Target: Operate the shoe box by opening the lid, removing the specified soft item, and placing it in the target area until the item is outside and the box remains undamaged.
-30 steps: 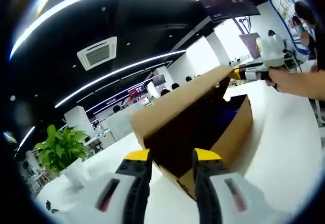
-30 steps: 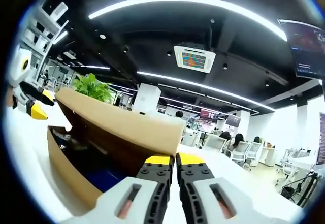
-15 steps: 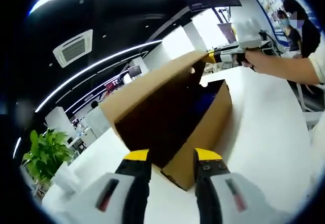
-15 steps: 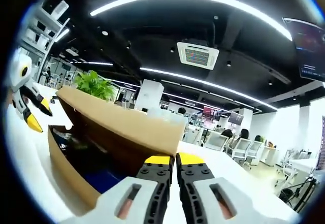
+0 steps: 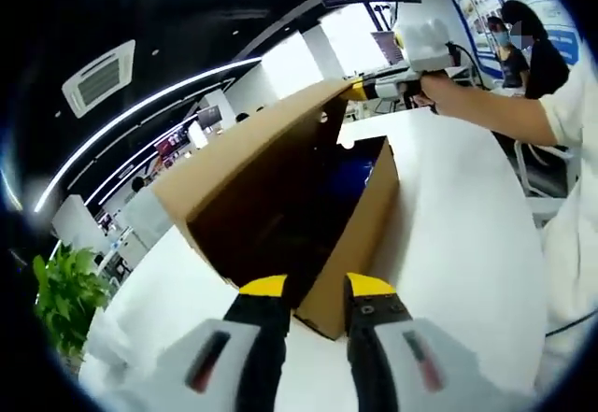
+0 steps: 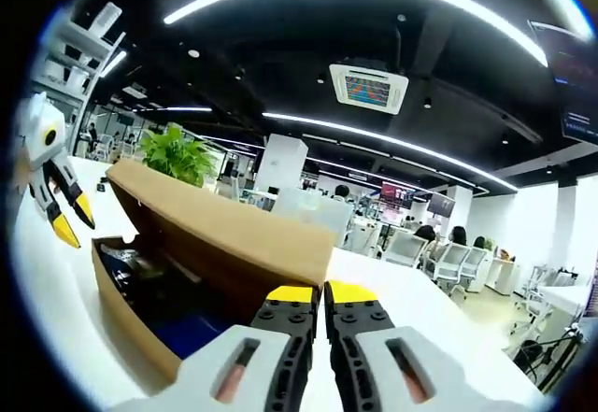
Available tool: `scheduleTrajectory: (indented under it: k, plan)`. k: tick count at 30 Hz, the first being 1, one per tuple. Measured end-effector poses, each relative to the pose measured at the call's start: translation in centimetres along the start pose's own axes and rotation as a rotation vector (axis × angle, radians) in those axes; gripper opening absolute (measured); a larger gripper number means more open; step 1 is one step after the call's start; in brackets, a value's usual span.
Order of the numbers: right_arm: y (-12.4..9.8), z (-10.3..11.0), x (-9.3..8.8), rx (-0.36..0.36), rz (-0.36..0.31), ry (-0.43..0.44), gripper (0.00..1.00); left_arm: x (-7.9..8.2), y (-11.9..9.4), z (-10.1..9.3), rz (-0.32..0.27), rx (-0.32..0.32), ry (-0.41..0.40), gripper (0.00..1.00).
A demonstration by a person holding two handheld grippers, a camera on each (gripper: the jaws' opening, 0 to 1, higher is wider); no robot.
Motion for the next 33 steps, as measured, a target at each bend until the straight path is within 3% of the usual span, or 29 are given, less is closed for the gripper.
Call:
scheduleTrajectory:
  k: [3, 7, 13, 16, 19, 26, 30, 33]
  plan:
    - [0.1, -0.1, 0.1, 0.000, 0.004, -0.012, 0.01, -0.5, 0.1, 0.5, 0.066, 0.001, 0.122, 0.17]
    - [0.6, -0.4, 0.6, 0.007, 0.031, -0.053, 0.01, -1.1, 0.2, 0.5, 0.162, -0.089, 0.128, 0.13]
    - [1.0, -0.9, 1.1, 0.039, 0.059, -0.017, 0.01, 0.0, 0.3, 1.4, 0.179, -0.118, 0.141, 0.14]
    - [1.0, -0.9, 1.2, 0.039, 0.053, 0.005, 0.01, 0.5, 0.4, 1.3, 0.170, -0.157, 0.109, 0.15]
    - [1.2, -0.9, 1.3, 0.042, 0.062, 0.009, 0.01, 0.4, 0.6, 1.3, 0.185, -0.143, 0.146, 0.14]
    - [1.7, -1.3, 1.9, 0.057, 0.104, 0.019, 0.01, 0.6, 1.3, 1.4, 0.215, -0.174, 0.214, 0.12]
    - [2.1, -1.6, 2.1, 0.062, 0.118, 0.038, 0.01, 0.4, 1.7, 0.8, 0.253, -0.243, 0.225, 0.12]
    - [2.4, -1.8, 2.4, 0.066, 0.127, 0.054, 0.01, 0.1, 2.4, 0.7, 0.270, -0.232, 0.273, 0.11]
Point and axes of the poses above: the point that each gripper's makers call its tool centre point, and the gripper's own axes: y roughly forward along the fingers, z roughly to its left, x roughly out of its top, the point moved 4 cm from there along -y, roughly backward along the fingers, and after that the axes turned 12 degrees about x, right-handed, at the moved point
